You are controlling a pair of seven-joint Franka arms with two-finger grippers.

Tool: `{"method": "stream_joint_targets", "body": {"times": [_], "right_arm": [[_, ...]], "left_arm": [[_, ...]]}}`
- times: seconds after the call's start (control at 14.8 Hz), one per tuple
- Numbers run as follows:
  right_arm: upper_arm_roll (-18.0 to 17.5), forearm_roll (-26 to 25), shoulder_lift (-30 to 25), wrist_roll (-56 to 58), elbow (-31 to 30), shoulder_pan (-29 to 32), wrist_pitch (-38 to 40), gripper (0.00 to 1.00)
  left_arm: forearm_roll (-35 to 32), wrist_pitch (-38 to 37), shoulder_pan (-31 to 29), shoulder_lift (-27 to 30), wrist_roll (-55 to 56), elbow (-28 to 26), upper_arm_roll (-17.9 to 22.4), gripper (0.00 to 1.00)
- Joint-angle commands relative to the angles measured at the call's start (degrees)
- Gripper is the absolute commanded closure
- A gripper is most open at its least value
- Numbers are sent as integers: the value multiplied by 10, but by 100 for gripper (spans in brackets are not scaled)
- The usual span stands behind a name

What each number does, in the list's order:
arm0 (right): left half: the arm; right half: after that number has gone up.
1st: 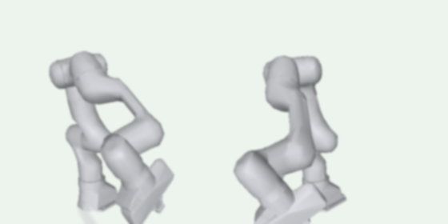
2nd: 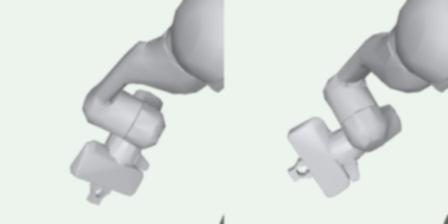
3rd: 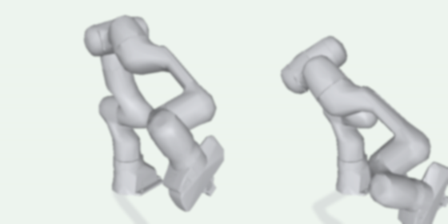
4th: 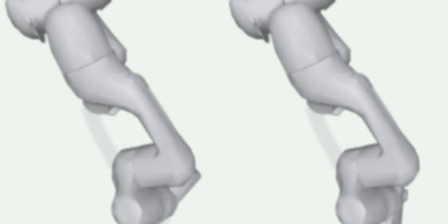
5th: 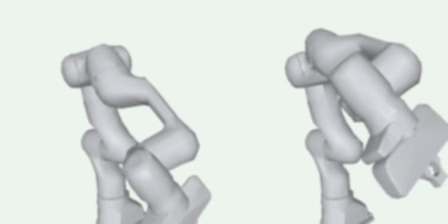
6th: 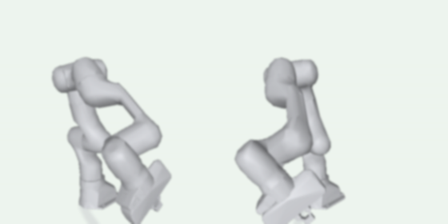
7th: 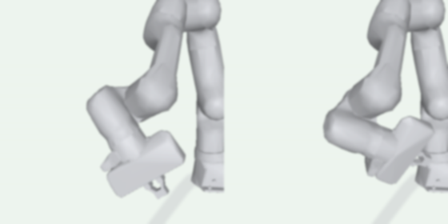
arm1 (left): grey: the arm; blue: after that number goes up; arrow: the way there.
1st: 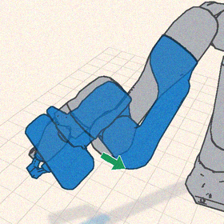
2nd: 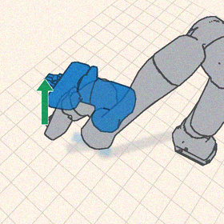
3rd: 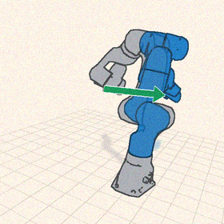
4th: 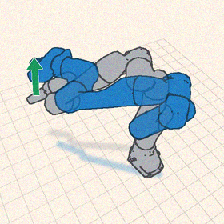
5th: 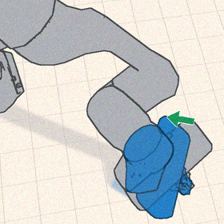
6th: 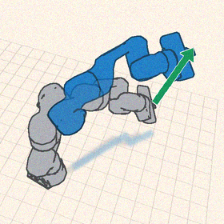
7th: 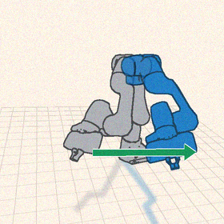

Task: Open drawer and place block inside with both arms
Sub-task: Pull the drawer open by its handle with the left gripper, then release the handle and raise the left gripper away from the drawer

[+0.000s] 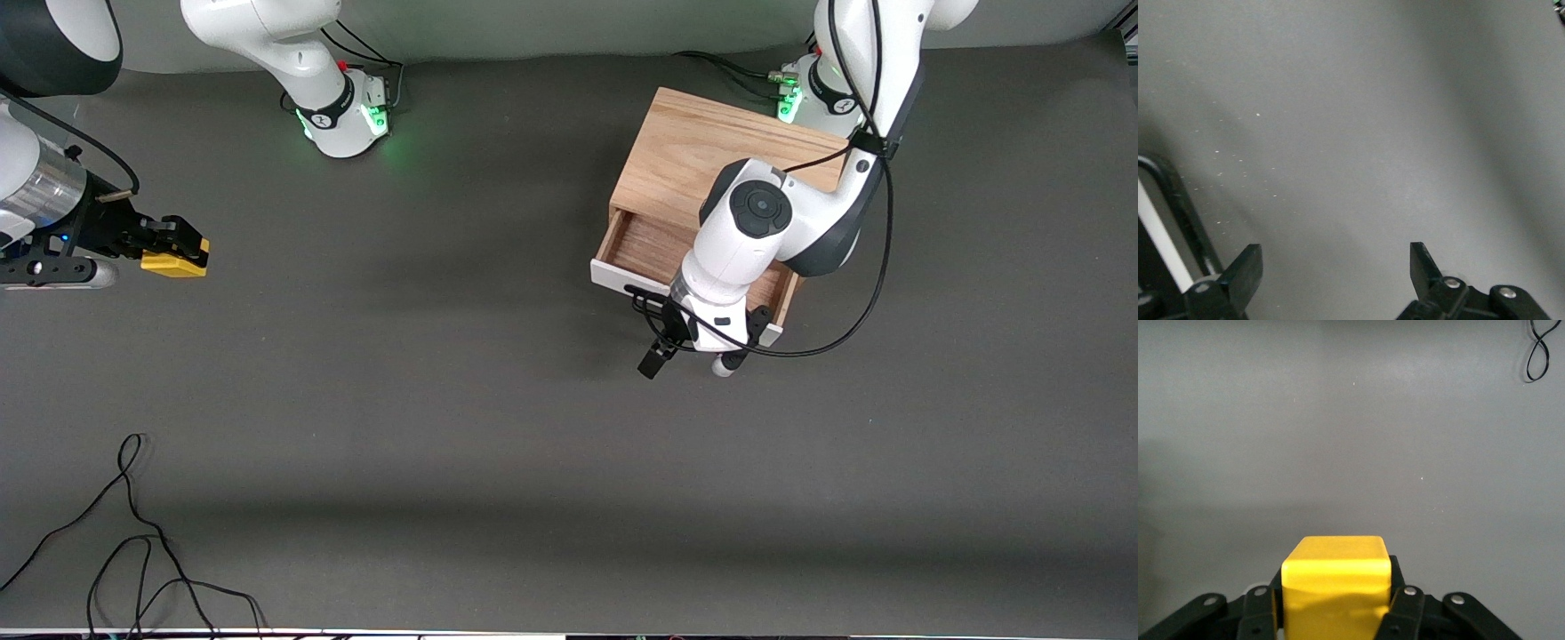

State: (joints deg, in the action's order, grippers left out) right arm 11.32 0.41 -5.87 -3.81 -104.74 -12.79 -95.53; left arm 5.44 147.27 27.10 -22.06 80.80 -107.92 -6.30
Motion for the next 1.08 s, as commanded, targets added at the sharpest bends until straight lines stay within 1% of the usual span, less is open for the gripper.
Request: {"method": "stream_joint_targets", "body": {"times": [0.0, 0.07, 0.2, 0.41, 0.47, 0.61, 0.81, 0.95, 1.01], "right_arm": [[4, -7, -5, -8, -1, -8, -4, 64], [4, -7, -5, -12, 0, -8, -3, 64], [2, -7, -5, -14, 0, -8, -2, 64], [2, -7, 7, -14, 15, -8, -1, 64], [1, -7, 10, -14, 21, -9, -1, 64], [0, -7, 10, -15, 22, -11, 0, 64], [0, -7, 10, -39, 21, -31, 0, 64], [0, -7, 10, -72, 20, -55, 0, 64], [0, -7, 10, -86, 20, -65, 0, 64]], "left_arm": [[-5, 5, 5, 8, 1, 9, 5, 2], [-5, 5, 2, 19, -8, 10, 6, 3], [-10, -23, -4, 47, -81, 14, 8, 4], [-15, -150, -13, 97, -114, 28, 13, 2], [-17, -188, -15, 124, -151, 28, 13, 2], [-17, -273, -34, 178, -229, 30, 14, 2], [-17, -396, -75, 252, -432, 34, 15, 1], [-18, -464, -113, 265, -523, 54, 18, 1], [-23, -496, -129, 266, -575, 73, 19, 1]]}}
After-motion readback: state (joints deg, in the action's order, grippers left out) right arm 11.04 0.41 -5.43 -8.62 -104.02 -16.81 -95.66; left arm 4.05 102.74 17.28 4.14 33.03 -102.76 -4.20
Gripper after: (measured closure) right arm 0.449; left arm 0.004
